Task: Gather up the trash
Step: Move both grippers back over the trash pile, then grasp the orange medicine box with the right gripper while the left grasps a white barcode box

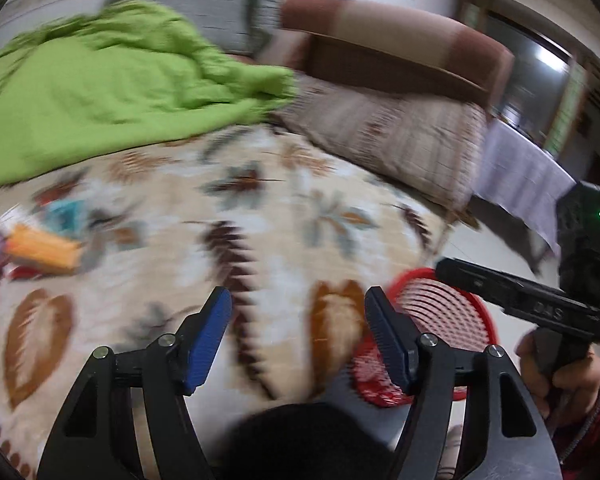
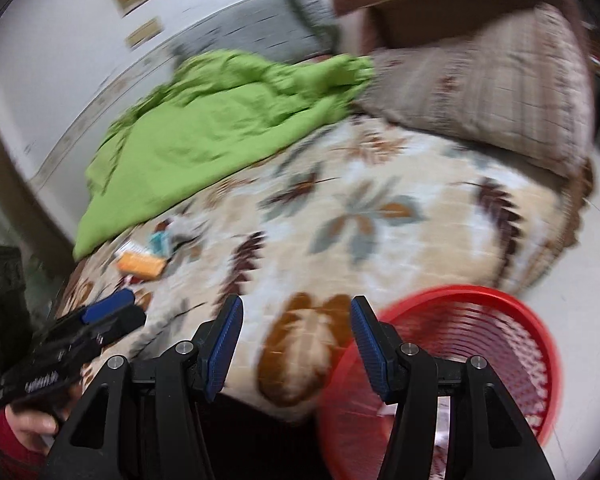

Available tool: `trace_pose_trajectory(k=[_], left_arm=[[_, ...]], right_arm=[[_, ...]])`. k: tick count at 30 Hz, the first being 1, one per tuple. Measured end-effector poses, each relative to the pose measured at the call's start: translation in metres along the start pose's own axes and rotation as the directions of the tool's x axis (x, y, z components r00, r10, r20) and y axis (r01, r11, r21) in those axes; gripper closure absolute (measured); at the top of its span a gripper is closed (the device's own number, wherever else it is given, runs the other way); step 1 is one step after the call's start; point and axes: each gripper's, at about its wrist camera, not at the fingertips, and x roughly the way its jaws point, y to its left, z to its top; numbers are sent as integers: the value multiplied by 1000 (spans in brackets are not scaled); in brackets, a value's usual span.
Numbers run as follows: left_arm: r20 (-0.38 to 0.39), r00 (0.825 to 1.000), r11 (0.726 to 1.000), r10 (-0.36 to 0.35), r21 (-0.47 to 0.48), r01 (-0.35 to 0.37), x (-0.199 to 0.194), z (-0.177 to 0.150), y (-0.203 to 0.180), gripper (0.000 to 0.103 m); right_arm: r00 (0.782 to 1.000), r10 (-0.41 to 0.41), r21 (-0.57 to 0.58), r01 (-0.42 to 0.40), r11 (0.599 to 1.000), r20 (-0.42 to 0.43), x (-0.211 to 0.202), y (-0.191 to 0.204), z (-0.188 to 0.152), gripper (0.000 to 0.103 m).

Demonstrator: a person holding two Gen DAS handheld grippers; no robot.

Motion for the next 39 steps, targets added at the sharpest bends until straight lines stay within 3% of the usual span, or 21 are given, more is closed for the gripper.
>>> trace_pose_trajectory(k=[3,7,13,15,18,19,23,26,29,33,36,39], left_arm=[[33,996,994,88,-69,-86,-14,-2,44,35],[66,968,963,242,-142,-231,-34,-5,99,35],[82,881,865,466,-250,-435,-48,-18,178,35],[64,858,832,510,-289,-473,-48,-24,203,35],[27,864,799,503,-396,-453,-49,-26,238,35],[25,858,785,513,-420,-456,-50,-27,243,35],[-17,817,716,576,-472,-515,-51,-30,267,35],[-13,806,690,592,-510,-514,-58,-34,277,35],[-16,798,672,603,-529,-518,-61,-35,283,35],[-26,805,668,592,-542,-509,-58,-35,290,35],[-29,813,673,582,-545,-501,-55,-33,293,35],[-28,818,676,575,-546,-494,-52,-31,294,35]], right_arm=[[998,52,-66,-54,996,-27,20,32,6,43],[991,99,-198,-115,973,-90,51,79,11,40],[973,152,-375,-209,903,-174,110,154,19,32],[961,171,-411,-249,877,-217,133,177,19,32],[935,205,-478,-327,815,-291,172,214,18,31],[932,205,-497,-337,800,-300,181,223,17,31],[917,196,-566,-372,736,-348,228,260,21,31],[903,199,-590,-403,700,-381,258,279,30,30],[905,167,-642,-399,654,-392,285,297,35,30],[899,128,-684,-404,607,-418,315,310,35,30],[895,114,-693,-409,594,-431,332,313,33,30],[879,135,-664,-438,606,-457,342,315,33,32]])
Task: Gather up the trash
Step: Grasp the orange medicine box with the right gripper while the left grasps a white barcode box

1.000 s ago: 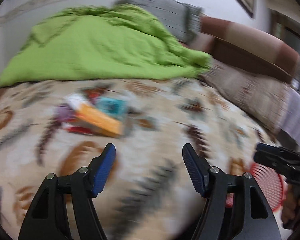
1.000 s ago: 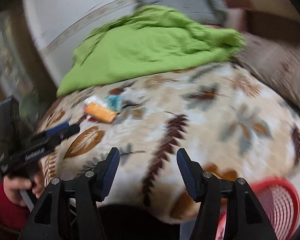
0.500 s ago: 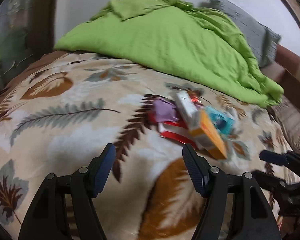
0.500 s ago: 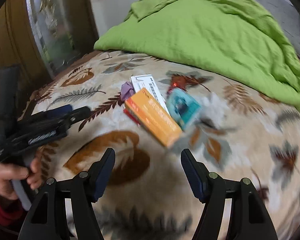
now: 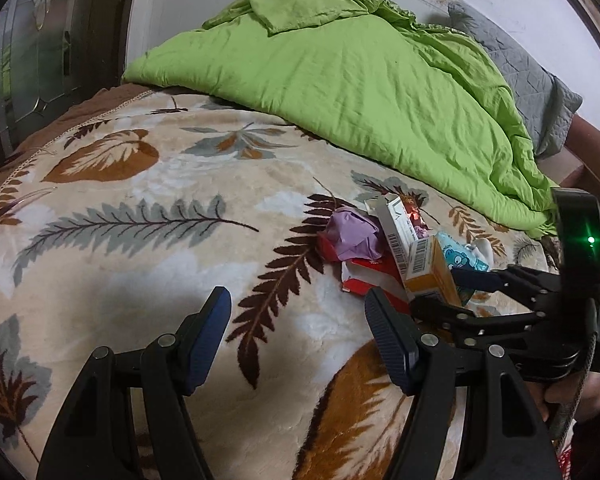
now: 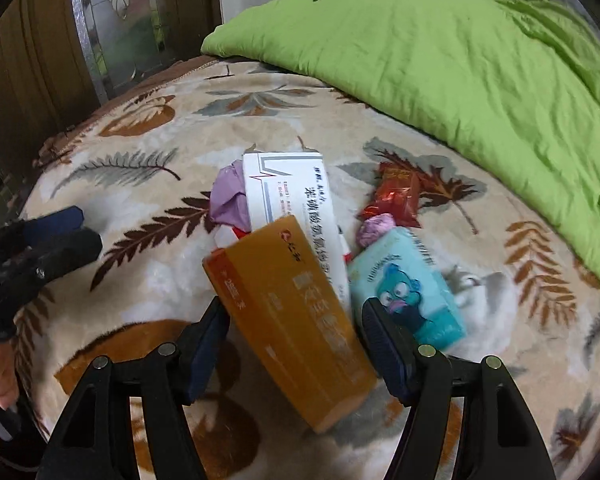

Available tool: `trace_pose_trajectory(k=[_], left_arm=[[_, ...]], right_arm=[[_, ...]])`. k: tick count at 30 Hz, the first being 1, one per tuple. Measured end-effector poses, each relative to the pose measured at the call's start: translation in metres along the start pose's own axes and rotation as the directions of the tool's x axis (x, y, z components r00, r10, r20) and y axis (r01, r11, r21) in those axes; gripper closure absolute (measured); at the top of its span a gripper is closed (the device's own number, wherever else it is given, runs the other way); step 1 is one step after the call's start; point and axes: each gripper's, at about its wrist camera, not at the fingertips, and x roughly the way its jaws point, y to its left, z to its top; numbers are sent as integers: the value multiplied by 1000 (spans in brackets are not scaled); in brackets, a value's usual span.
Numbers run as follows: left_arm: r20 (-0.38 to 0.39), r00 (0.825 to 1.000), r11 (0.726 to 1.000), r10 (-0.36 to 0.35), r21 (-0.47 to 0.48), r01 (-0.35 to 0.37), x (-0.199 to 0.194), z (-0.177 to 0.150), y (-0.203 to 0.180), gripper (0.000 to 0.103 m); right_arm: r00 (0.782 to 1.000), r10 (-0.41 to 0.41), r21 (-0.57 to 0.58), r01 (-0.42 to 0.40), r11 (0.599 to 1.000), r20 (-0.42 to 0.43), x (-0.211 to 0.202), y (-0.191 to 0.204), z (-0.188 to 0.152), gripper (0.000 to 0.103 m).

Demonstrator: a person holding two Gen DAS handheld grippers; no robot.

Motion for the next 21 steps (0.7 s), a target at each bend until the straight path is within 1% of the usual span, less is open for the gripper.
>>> trace_pose_trajectory(k=[1,2,4,7,8,9,10,12,14,15,17,18,19,21], left_arm=[[-1,1000,1000,-2,-3,2,1,0,0,35],[-3,1000,1000,-6,-5,6,2,1,1,35],[-10,1000,1000,-13,-8,12,4,1,0,35],[-21,999,999,-44,-8,44,7,1,-4,35],[-28,998,998,-58,4,58,8,1,-9,35],[-32,997,997,-72,8,73,9,0,-12,35],[-32,995,995,-96,6,97,9,1,-16,35],[-37,989,990,-144,-10,143,13,3,-22,35],[-70,973,975,-222,-41,220,24,8,-30,35],[-78,965,968,-249,-62,244,27,10,-32,35],[-102,947,950,-305,-104,295,40,16,-37,35],[-121,940,945,-319,-121,305,48,18,-39,35],[-133,937,943,-323,-132,306,55,20,-43,35],[-160,931,942,-327,-139,306,70,22,-51,38]], right_arm=[[1000,15,14,-15,1000,-9,2,0,0,36],[1000,18,22,-18,1000,-4,1,1,-2,36],[998,63,55,-63,997,12,-8,2,-6,41],[996,68,191,-78,978,57,-30,-3,-20,43],[995,51,265,-72,962,85,-42,-8,-27,43],[994,14,341,-50,939,106,-52,-12,-35,43],[993,-24,425,-27,905,116,-63,-17,-44,43],[983,-83,550,-19,835,161,-84,-21,-67,43],[976,-120,604,-14,797,181,-97,-22,-82,43],[973,-134,621,-12,784,189,-101,-22,-88,43],[971,-138,644,-23,765,198,-104,-25,-96,43],[970,-140,655,-24,755,198,-105,-28,-99,43],[970,-142,661,-23,750,195,-105,-31,-100,43],[969,-144,675,-29,738,199,-103,-35,-101,43]])
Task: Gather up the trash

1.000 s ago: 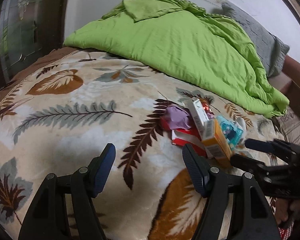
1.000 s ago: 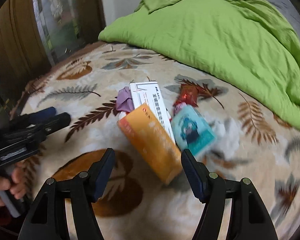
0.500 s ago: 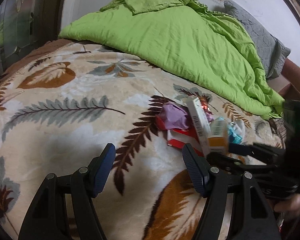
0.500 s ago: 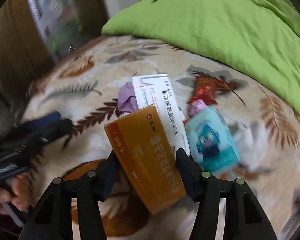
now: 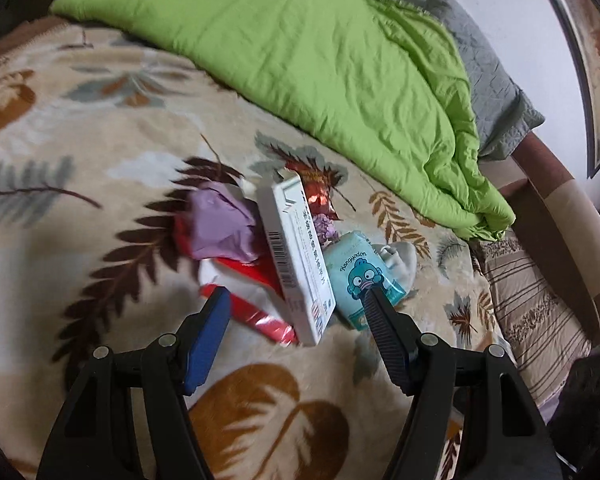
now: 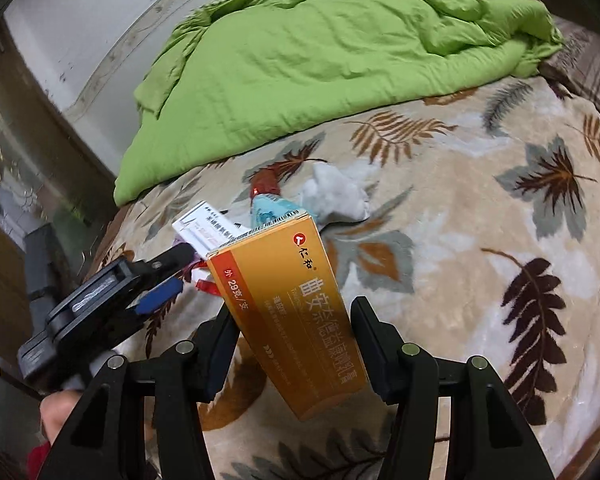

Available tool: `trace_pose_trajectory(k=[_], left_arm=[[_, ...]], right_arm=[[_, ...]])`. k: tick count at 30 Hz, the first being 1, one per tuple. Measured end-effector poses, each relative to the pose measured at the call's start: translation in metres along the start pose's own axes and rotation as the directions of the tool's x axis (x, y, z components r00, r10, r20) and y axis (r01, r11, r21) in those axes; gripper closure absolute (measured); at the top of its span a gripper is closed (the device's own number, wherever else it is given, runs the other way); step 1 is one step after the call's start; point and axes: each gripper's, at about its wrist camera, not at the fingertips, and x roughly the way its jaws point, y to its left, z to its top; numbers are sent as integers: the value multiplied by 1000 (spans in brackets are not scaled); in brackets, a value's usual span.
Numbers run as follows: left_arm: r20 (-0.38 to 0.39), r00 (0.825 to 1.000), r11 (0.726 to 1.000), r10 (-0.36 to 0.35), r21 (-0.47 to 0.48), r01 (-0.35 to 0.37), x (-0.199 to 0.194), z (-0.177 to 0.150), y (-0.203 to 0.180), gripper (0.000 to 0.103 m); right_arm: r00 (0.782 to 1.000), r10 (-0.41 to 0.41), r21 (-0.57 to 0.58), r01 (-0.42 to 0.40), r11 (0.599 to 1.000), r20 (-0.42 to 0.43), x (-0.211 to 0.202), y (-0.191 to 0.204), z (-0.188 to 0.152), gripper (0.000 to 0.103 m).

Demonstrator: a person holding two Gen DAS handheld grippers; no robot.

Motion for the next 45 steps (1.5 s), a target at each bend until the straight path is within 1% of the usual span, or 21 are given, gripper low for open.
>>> trace_pose_trajectory(k=[3,5,6,7,8,9,10,11,14,19,22,24,27,31,34,37,40,43,45], left_arm=[[5,1000,1000,17,23,-17,14,6,-6,46],[-8,1000,999,22,32,-22,26,11,-8,61],[-13,1000,999,22,30,-22,31,13,-8,64],[-12,1000,999,27,30,-26,37,14,-8,71],[-9,999,999,32,32,-32,39,14,-8,79],[-8,1000,999,29,34,-28,40,14,-8,85],[-14,1000,999,12,34,-11,40,14,-8,87],[-12,1000,999,6,42,-5,39,14,-10,88],[8,1000,994,8,105,-9,31,8,-21,90],[55,998,981,-15,192,4,-4,-9,-40,90],[94,995,973,-25,233,2,-31,-20,-49,90],[140,990,961,-17,276,-22,-52,-30,-57,90],[180,984,945,2,322,-61,-79,-48,-65,90],[201,979,927,26,361,-98,-111,-76,-67,90],[205,977,919,52,374,-127,-127,-96,-64,90],[205,976,908,79,388,-155,-134,-111,-61,90],[216,971,904,99,389,-179,-135,-115,-59,90],[248,961,891,119,400,-214,-136,-118,-58,90],[258,958,885,128,405,-228,-134,-119,-57,90]], right_arm=[[1000,14,6,-15,1000,13,-1,-2,3,43],[1000,22,5,-22,1000,15,-4,-4,1,43],[1000,27,2,-27,1000,10,-4,-4,0,43],[1000,27,5,-27,1000,10,-4,-4,0,43],[999,32,7,-32,999,10,-4,-4,0,43],[999,35,4,-36,999,11,-4,-4,0,43],[999,30,-6,-30,1000,17,-5,-3,-1,43],[999,26,-10,-25,1000,23,-6,-2,0,43],[999,18,-20,-17,1000,42,-8,1,0,43],[997,0,-37,3,999,73,-16,7,-4,43],[993,-12,-60,18,998,114,-28,13,-8,43],[989,-16,-78,27,997,144,-36,18,-11,43],[982,-24,-115,46,992,189,-50,26,-20,43],[979,-27,-149,57,987,201,-64,30,-37,43],[977,-11,-139,41,989,212,-77,26,-46,43],[974,-5,-122,33,992,225,-86,22,-52,43],[973,-3,-124,32,992,232,-91,24,-56,43],[972,-4,-165,44,985,237,-91,34,-60,43],[972,-4,-193,50,980,234,-88,41,-62,43]])
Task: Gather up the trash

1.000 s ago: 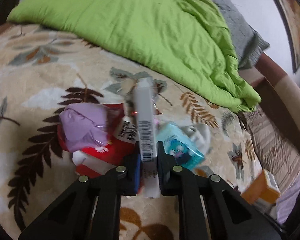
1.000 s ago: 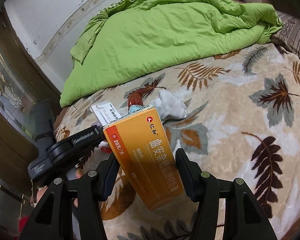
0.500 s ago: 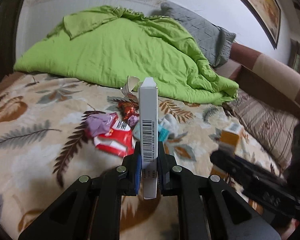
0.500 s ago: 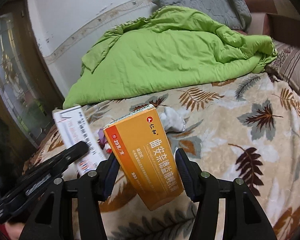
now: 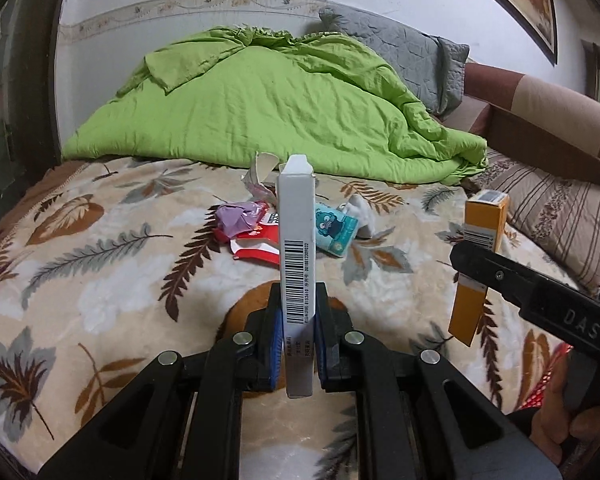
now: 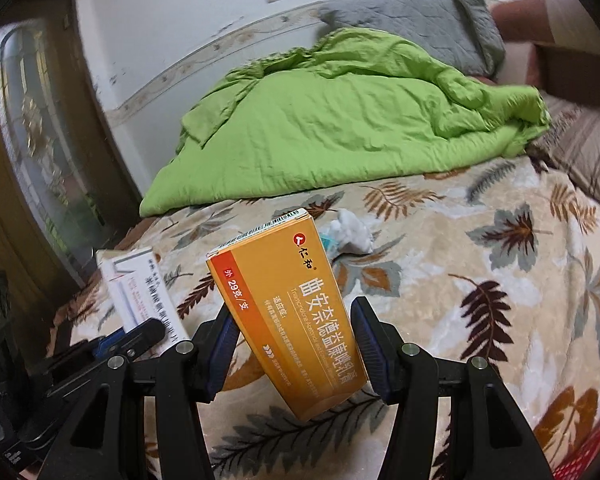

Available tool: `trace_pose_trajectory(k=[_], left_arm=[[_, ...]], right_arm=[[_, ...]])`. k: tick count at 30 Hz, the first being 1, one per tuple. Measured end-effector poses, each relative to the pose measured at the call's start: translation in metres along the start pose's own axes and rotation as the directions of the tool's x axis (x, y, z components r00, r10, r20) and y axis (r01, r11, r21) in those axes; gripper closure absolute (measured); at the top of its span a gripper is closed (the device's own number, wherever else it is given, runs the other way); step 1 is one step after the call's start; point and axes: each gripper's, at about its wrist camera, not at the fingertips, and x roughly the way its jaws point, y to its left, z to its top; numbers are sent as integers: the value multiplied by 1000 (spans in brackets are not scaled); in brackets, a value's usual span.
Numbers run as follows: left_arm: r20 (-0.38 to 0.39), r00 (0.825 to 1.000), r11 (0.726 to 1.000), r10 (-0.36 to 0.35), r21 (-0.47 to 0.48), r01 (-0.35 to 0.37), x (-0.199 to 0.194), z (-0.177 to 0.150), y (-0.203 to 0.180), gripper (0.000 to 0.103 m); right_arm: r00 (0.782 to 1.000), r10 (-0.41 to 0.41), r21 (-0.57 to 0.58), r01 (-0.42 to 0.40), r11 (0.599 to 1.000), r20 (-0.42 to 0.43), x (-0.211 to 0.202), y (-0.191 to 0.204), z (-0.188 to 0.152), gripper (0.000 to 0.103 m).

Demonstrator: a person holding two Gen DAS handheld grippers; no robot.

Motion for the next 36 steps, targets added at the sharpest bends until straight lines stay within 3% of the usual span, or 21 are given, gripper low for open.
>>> trace_pose_trajectory(k=[14,36], left_arm=[[15,996,996,84,27,-84,11,-2,-2,90],[26,996,995,90,37,-91,10,-1,-4,90]], right_arm=[[999,14,23,-13,1000,-42,14,-2,0,43],[999,9,24,-7,1000,-48,15,-1,0,43]])
